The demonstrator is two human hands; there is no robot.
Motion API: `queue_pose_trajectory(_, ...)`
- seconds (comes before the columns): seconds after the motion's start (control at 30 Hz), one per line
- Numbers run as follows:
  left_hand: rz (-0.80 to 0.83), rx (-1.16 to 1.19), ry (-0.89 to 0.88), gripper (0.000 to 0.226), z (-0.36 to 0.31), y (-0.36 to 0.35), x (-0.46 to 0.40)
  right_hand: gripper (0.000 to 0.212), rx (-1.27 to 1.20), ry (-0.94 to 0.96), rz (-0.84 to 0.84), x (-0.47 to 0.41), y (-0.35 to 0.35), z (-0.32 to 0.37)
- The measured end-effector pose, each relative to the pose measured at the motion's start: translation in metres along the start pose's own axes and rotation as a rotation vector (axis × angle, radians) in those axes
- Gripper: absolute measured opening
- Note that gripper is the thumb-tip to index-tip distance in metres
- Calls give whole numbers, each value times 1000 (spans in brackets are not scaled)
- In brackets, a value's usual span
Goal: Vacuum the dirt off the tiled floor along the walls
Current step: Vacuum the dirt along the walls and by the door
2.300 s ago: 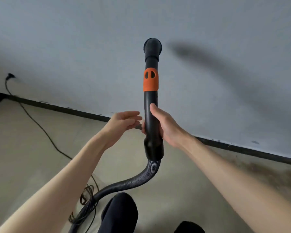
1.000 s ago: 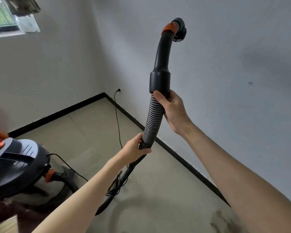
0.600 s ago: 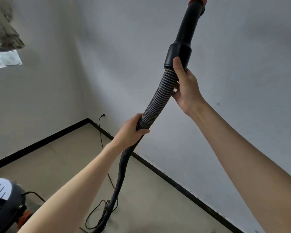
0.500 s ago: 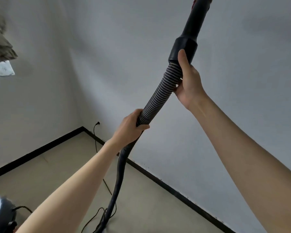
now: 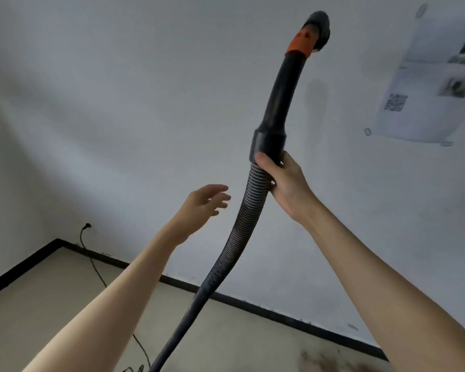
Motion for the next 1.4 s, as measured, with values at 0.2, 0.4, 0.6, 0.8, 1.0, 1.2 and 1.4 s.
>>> queue_pose_trajectory(0.2, 93, 282, -9, 40, -39, -57, -35, 36, 329, -108, -5, 48, 49, -47)
queue_pose_trajectory(0.4, 351, 370, 10, 27, -36, -125, -48, 38, 473, -317, 41, 92, 97, -86)
queue_pose_trajectory(0.6, 439, 391, 214, 27, 23, -207, -23, 42, 437, -583, 45, 145, 174, -131)
queue_pose_trajectory(0.8, 421, 409, 356, 17, 86, -287, 7, 24, 304, -492, -343, 163, 274, -140)
queue_pose_trajectory(1.0, 460, 463, 495, 18, 144, -383, 38, 20, 329, -467, -259, 141, 328, -171)
queue_pose_trajectory(1.2, 475, 481, 646, 20, 218, -451, 75, 17, 47, -675, -293, 158, 370, -258)
queue_pose_trajectory(1.4, 526, 401, 875, 27, 316, -465, 112, 7, -15, -824, -390, 205, 383, -368)
Point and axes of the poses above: each hand's wrist, its own x-axis away from the middle knuckle, its own y-axis out of the back of the hand, z = x × y, the point moved 5 cm from there along -x, towards the middle knuckle
